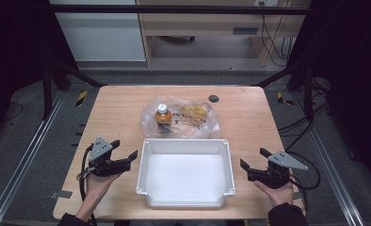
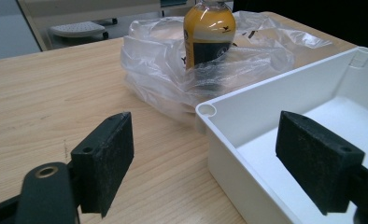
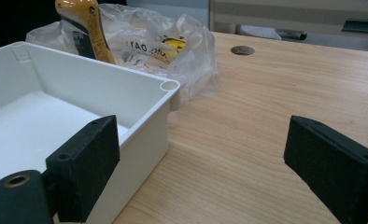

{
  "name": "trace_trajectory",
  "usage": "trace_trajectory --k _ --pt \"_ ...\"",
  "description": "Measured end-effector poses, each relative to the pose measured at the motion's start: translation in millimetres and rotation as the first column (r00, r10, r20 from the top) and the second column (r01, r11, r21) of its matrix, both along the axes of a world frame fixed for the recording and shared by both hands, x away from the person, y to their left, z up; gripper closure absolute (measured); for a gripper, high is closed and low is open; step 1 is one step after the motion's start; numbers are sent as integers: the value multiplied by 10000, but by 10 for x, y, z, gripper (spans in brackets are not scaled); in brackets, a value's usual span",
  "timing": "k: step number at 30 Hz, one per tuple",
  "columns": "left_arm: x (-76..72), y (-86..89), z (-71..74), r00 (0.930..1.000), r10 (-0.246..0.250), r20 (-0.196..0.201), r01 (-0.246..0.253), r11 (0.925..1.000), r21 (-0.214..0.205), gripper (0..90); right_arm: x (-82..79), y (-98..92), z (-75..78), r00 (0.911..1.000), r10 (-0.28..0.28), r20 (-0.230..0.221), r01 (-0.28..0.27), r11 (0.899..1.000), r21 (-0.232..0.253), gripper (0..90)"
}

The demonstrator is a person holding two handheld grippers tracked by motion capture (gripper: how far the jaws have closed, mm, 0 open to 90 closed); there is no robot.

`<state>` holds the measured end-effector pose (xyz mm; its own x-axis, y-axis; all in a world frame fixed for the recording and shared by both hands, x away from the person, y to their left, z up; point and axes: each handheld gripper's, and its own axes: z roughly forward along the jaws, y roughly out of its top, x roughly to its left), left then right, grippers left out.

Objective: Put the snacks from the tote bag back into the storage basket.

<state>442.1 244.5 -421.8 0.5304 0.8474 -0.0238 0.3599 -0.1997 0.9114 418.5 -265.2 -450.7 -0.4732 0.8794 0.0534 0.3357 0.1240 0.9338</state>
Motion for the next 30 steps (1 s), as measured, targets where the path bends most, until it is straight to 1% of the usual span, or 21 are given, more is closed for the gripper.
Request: trace_trajectory --k 14,21,22,30 --pt "91 -91 74 9997 -210 94 209 9998 33 193 2 -9 6 10000 -60 -1 60 10000 1 107" --pt "137 -122 118 9995 -267 164 268 9996 -26 199 2 -9 7 10000 -88 -34 88 10000 -6 107" --pt "152 -133 125 9994 -271 197 272 9996 -83 201 2 -10 7 9999 -97 -37 97 10000 -12 107" --pt "201 -165 147 9994 -272 205 274 9996 -107 203 3 -10 8 9999 -93 -47 93 10000 -3 107"
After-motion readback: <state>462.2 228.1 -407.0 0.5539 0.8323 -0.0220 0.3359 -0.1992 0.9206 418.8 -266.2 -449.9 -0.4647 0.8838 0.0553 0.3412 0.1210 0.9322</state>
